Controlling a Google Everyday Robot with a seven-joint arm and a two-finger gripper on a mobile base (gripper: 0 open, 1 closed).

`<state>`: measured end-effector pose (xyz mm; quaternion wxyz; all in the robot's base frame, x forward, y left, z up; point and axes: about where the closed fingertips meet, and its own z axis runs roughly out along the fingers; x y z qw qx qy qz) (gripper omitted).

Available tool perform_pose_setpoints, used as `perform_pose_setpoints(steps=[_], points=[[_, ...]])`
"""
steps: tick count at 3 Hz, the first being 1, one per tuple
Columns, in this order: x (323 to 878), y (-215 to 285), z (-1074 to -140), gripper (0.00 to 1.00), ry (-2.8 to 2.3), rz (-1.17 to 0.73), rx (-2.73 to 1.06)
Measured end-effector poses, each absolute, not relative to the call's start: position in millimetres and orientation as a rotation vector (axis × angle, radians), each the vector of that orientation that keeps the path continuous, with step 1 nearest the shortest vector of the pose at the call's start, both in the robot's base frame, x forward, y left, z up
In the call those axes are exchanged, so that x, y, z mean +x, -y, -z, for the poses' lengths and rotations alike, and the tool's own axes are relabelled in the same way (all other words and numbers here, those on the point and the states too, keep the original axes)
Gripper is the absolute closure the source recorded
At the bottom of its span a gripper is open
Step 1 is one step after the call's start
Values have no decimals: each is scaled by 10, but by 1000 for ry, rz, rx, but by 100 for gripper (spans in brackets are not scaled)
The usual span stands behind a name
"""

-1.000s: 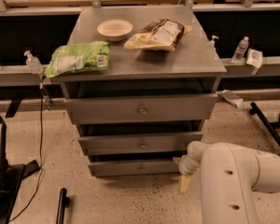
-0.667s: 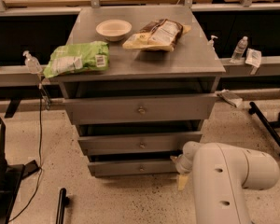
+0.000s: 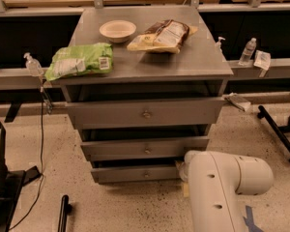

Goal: Open bottom drawer

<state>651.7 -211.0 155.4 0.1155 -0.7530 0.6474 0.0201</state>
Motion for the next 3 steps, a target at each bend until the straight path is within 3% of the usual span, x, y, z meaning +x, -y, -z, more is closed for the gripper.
perform_pose_setpoints(steps=[2, 3], points=[[6418, 2038, -1553, 37, -1892, -116, -2220], [6418, 2038, -1567, 37, -1892, -116, -2220]])
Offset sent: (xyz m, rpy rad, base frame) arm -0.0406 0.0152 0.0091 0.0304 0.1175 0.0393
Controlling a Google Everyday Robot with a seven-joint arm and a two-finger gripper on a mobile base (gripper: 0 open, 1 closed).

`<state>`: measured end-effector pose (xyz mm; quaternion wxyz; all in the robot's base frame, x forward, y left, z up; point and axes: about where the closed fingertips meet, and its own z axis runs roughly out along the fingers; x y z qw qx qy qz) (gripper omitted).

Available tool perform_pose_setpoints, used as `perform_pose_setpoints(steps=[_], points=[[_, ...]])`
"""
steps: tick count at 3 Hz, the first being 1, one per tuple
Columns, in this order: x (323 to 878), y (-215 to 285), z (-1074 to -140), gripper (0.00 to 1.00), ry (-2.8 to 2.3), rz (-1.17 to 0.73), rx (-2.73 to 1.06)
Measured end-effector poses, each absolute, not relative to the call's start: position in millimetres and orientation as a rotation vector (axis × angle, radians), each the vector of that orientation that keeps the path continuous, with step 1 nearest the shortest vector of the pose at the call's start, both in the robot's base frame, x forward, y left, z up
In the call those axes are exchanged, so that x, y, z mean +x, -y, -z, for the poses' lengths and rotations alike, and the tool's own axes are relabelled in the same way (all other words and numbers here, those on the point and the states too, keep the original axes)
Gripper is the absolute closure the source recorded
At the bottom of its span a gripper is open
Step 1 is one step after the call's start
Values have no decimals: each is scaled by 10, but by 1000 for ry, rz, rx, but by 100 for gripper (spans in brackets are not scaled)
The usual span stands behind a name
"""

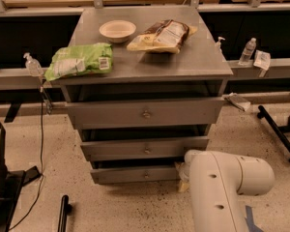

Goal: Open bottom drawer

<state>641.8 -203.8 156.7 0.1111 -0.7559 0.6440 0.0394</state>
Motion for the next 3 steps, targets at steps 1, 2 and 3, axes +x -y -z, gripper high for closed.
perform_pose_setpoints(steps=[1, 2, 3], points=[[6418, 2038, -1567, 37, -1892, -116, -2220], [6417, 2038, -1567, 37, -1892, -116, -2220], [6417, 2038, -1567, 33, -1892, -116, -2220]])
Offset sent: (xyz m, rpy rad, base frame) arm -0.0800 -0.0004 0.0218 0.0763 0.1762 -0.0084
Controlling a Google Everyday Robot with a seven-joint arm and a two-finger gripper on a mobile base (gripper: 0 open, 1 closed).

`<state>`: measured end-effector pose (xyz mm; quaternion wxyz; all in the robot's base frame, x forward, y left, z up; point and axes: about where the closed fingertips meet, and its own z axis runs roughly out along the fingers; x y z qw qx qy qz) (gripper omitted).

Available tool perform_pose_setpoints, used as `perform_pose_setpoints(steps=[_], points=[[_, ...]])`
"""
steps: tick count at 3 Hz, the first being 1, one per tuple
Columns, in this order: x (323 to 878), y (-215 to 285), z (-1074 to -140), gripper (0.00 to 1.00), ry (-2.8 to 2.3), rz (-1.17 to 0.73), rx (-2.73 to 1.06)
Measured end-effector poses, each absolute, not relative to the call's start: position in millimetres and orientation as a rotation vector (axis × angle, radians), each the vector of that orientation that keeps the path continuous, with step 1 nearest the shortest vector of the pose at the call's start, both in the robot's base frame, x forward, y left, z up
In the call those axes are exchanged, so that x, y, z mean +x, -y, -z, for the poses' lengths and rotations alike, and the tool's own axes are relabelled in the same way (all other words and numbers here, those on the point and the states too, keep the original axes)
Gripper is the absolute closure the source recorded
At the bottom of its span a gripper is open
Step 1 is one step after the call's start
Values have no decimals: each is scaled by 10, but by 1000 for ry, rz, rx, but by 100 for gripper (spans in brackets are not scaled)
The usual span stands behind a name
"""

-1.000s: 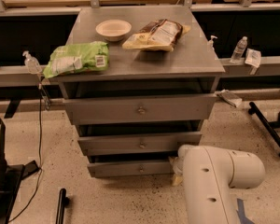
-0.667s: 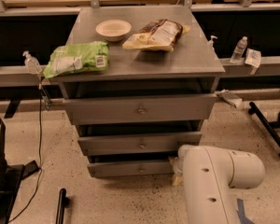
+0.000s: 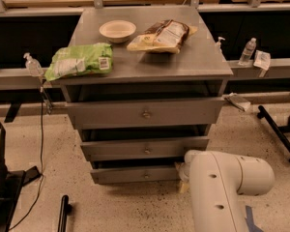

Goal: Open bottom drawer

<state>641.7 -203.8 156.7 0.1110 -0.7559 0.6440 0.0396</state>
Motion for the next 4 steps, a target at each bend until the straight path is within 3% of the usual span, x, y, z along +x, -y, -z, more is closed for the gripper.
perform_pose_setpoints(steps=[1, 4], points=[[6415, 2038, -1567, 25, -1892, -117, -2220], [6414, 2038, -1585, 21, -1892, -117, -2220]])
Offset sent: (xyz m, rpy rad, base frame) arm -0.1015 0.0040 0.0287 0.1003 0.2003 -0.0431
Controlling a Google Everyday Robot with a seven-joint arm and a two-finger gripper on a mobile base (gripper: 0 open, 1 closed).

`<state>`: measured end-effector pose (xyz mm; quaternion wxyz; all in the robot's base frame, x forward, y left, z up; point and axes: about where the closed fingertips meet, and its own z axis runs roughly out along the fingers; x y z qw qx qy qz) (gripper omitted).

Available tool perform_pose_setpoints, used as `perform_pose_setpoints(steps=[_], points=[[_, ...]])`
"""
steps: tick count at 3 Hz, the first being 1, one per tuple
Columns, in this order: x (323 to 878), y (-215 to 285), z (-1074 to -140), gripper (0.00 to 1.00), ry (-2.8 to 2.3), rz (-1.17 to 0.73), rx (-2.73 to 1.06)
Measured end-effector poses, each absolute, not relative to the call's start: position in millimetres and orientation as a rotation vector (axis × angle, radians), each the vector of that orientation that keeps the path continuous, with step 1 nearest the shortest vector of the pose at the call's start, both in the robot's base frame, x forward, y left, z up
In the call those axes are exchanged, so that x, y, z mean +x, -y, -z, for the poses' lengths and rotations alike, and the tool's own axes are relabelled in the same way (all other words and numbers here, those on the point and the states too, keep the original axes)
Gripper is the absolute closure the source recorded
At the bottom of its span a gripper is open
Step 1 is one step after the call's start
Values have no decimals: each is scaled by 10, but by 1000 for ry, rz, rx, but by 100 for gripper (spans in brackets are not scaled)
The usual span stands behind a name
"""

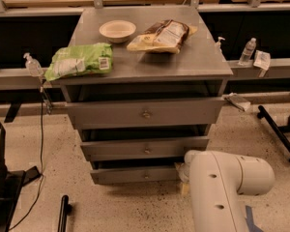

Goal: Open bottom drawer

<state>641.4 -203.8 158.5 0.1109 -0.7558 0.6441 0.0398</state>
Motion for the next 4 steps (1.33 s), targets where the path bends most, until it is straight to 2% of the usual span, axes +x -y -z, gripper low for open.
perform_pose_setpoints(steps=[2, 3, 4], points=[[6414, 2038, -1585, 21, -1892, -117, -2220], [6413, 2038, -1585, 30, -1892, -117, -2220], [6413, 2038, -1585, 47, -1892, -117, -2220]])
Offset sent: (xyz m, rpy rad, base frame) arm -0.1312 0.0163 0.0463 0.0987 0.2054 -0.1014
